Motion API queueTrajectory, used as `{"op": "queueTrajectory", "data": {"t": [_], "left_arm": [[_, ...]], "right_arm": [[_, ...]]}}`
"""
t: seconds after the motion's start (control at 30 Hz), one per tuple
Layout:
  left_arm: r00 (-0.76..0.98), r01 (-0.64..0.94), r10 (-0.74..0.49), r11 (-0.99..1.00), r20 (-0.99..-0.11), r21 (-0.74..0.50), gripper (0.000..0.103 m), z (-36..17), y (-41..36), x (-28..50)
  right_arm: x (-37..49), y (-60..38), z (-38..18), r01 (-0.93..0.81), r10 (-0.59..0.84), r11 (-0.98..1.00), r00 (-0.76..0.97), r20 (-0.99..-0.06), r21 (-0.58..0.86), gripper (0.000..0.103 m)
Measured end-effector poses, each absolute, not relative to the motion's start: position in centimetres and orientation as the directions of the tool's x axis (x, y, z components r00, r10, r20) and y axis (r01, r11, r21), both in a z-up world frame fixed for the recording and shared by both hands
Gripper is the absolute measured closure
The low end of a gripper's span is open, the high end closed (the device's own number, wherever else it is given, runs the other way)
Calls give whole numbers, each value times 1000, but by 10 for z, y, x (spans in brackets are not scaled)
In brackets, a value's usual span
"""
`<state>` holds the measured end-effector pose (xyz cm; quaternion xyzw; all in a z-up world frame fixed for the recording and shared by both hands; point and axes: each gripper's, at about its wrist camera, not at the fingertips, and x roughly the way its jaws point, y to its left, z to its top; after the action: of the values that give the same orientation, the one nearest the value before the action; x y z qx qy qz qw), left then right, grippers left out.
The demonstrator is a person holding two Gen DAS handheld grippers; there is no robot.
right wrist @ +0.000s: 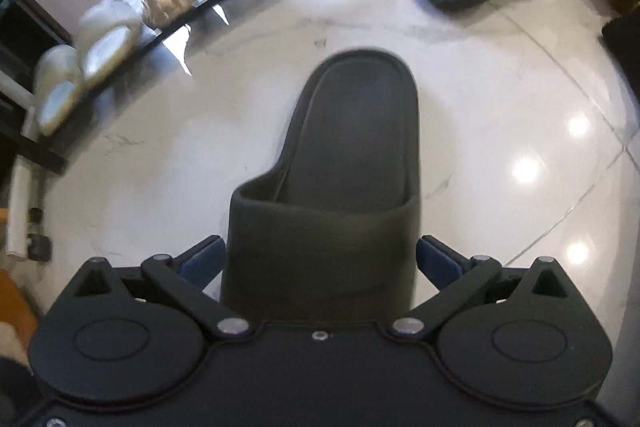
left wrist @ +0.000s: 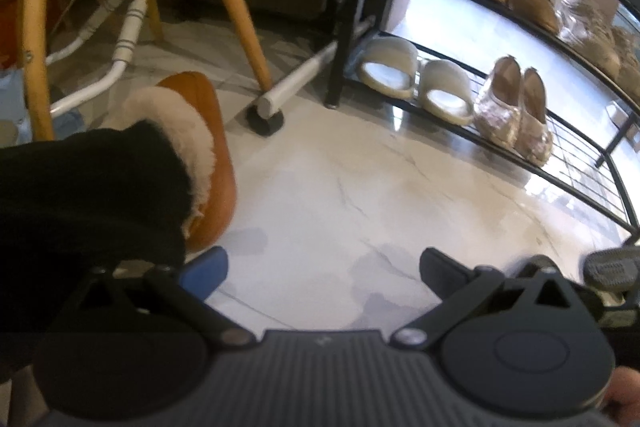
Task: Organize scattered shoes
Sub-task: 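Set the black slipper upright on the floor and open the right gripper, then withdraw the right gripper and move the left gripper to the other black slipper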
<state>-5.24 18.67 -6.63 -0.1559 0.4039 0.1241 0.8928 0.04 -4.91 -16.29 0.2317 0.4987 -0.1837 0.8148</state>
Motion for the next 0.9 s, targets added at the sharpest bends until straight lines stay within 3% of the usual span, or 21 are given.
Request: {"op": "queueTrajectory", "data": {"t": [0.8,0.9], "left_arm": [[635,-358,83,912,-768,-197,1,-68,190,-53],[634,-366,79,907,-770,-208,1,-68,192,-54]], "right_arm": [[41,-1,-166,514,-305,849,284,-909,-124,0],[38,-5,-165,365,-258,922,341,-904,-125,0]]}}
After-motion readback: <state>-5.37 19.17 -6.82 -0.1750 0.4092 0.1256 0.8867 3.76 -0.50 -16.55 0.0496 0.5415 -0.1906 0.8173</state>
